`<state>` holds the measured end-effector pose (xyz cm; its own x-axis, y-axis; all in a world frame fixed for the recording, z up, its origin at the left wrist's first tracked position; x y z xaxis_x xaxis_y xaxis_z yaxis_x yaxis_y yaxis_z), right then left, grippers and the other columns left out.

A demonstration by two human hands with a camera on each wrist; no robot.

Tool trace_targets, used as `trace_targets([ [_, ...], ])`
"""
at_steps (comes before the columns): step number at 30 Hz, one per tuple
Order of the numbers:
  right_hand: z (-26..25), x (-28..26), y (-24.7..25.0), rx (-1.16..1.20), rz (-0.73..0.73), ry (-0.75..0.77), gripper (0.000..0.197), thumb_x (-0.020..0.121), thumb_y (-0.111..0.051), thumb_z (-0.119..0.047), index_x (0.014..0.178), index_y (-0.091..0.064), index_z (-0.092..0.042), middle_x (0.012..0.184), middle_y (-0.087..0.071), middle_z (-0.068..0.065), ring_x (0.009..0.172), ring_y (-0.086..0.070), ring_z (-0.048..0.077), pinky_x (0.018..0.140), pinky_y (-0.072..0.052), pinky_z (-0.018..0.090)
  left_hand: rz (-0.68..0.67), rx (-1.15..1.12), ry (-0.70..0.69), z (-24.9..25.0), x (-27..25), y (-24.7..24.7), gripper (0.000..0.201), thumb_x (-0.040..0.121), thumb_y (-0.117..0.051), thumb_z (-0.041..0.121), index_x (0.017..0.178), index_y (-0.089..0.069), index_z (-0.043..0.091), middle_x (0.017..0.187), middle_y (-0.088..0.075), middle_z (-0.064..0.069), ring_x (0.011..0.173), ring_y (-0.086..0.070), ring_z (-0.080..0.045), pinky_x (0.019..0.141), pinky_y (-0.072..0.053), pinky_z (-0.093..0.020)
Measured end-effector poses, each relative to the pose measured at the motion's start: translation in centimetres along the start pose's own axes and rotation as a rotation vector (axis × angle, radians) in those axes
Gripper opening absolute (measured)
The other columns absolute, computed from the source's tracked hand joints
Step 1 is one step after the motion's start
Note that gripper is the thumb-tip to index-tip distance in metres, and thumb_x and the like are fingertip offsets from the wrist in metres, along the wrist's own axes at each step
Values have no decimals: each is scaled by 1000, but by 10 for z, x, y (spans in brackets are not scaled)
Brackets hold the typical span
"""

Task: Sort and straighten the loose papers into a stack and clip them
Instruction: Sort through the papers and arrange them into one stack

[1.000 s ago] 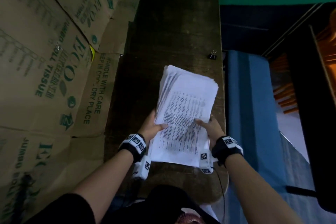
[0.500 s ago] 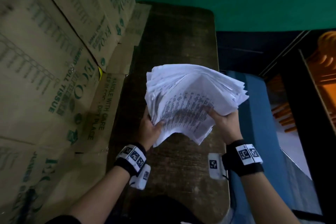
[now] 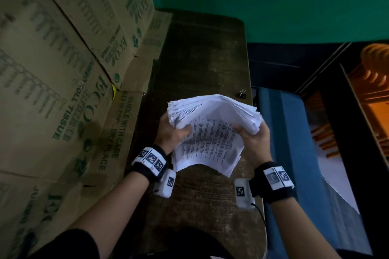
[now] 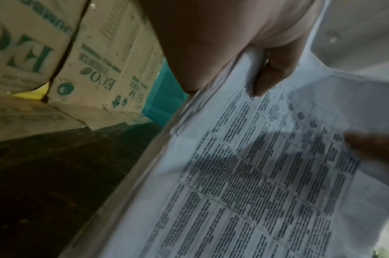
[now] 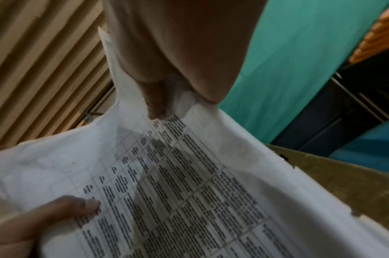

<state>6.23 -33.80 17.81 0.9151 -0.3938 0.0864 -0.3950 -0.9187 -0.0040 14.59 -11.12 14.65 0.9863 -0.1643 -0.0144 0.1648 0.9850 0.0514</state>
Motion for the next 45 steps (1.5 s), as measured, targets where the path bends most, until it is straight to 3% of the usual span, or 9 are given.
trace_targets([
  [4, -23, 6, 8, 86, 72, 89, 33, 74, -76, 8, 101, -63, -5, 96, -71, 3, 91, -67, 20, 81, -58, 42, 82, -12, -128, 14, 3, 13, 52, 65, -81, -5, 111, -59, -4, 99, -64, 13, 87, -64, 11, 75, -54, -14],
  [8, 2, 7, 12, -35, -41, -36, 57, 67, -85, -4, 117, -57, -1, 115, -67, 14, 107, -65, 29, 92, -54, 47, -76, 107, -246, 22, 2, 17, 65, 62, -81, 24, 114, -54, -5, 107, -63, 6, 100, -62, 2, 87, -52, -22],
  [14, 23, 9, 18, -79, -91, -159, 51, 68, -79, 9, 114, -62, -4, 110, -70, 9, 102, -68, 21, 85, -57, 33, -127, 123, -249, 20, 18, 16, 54, 64, -84, 4, 109, -55, 0, 104, -66, 17, 98, -63, 1, 83, -50, -18],
  [18, 45, 10, 11, -192, -2, -249, 37, 75, -74, 8, 96, -64, -20, 96, -67, -8, 82, -65, -7, 83, -55, 26, -136, 111, -143, 14, 28, 5, 39, 64, -82, 2, 90, -65, 25, 92, -69, 11, 85, -68, -4, 74, -54, -26],
  [27, -19, 49, -3, -302, -267, 17, 27, 67, -82, 5, 63, -71, -19, 58, -66, -20, 58, -56, -9, 54, -46, 13, -57, 204, -61, 9, 40, 55, 54, 62, -87, 7, 106, -58, 20, 106, -65, 5, 100, -62, -11, 79, -50, -21],
  [30, -23, 60, -19, -508, -381, 10, 16, 68, -83, 2, 63, -69, -5, 57, -55, -16, 56, -47, -2, 54, -39, 21, -193, 430, -104, 22, 40, 39, 70, 58, -89, 12, 115, -53, 33, 120, -59, 8, 116, -54, -10, 91, -48, -29],
  [33, -17, 60, -41, -797, -460, 62, 21, 67, -84, -13, 65, -70, -30, 47, -52, -16, 52, -46, 0, 55, -38, 25, -375, 280, -79, 22, 29, 5, 63, 60, -87, 11, 109, -61, 40, 110, -67, 10, 109, -61, -11, 92, -52, -37],
  [41, 23, 30, 24, -1474, -503, -191, 23, 69, -75, -38, 82, -60, -27, 81, -66, -1, 73, -56, 22, 69, -49, 34, -87, 196, 156, -30, 21, 48, 37, 64, -81, -8, 73, -68, 25, 82, -69, 9, 75, -64, 7, 80, -51, -33],
  [45, 42, 18, 67, -861, -302, -294, 17, 70, -83, -15, 80, -70, -20, 66, -68, -9, 62, -61, 5, 58, -50, 25, -30, 138, 213, -40, 18, 68, 34, 64, -79, -13, 86, -71, 12, 95, -71, -3, 74, -64, 8, 83, -55, -24],
])
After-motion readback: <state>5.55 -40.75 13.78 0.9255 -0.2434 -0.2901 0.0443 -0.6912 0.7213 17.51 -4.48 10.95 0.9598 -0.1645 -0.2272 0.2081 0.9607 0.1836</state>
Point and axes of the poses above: each hand's wrist, its own x-axis towards the middle knuckle, its own y-axis out of the back of the hand, z = x × y, the point moved 6 cm from there along x, towards the middle knuckle
